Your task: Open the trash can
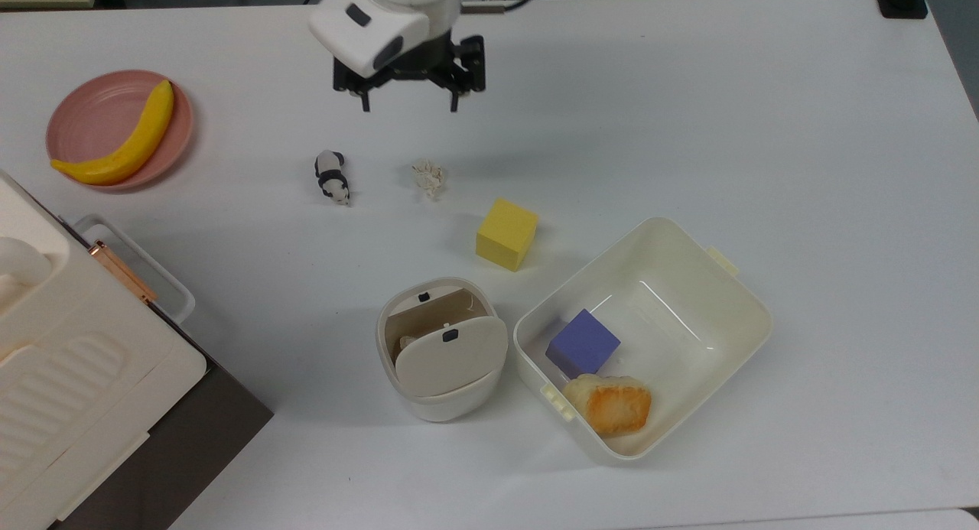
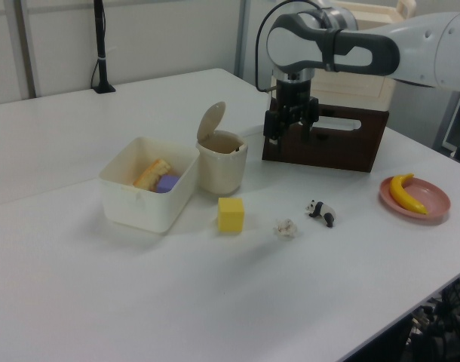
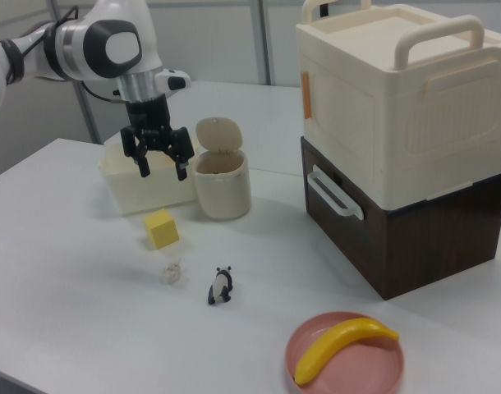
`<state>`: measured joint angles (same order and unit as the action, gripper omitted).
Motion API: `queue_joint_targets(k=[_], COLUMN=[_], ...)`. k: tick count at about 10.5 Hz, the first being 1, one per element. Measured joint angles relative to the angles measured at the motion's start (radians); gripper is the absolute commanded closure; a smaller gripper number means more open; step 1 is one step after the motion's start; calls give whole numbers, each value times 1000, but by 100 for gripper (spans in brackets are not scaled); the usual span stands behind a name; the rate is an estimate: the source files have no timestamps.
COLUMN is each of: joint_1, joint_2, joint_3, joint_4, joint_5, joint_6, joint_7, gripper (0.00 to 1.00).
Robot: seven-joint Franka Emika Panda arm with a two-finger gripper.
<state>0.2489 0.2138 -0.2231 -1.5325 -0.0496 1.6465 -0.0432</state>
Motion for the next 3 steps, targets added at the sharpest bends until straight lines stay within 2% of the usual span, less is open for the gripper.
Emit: queue_joint_targets(k=[3], joint_1=[-34], joint_2=[-53], joint_3=[-1], joint_4=[-14], joint_5=[0], joint_6=[-16], joint_7=[-36], gripper=[0])
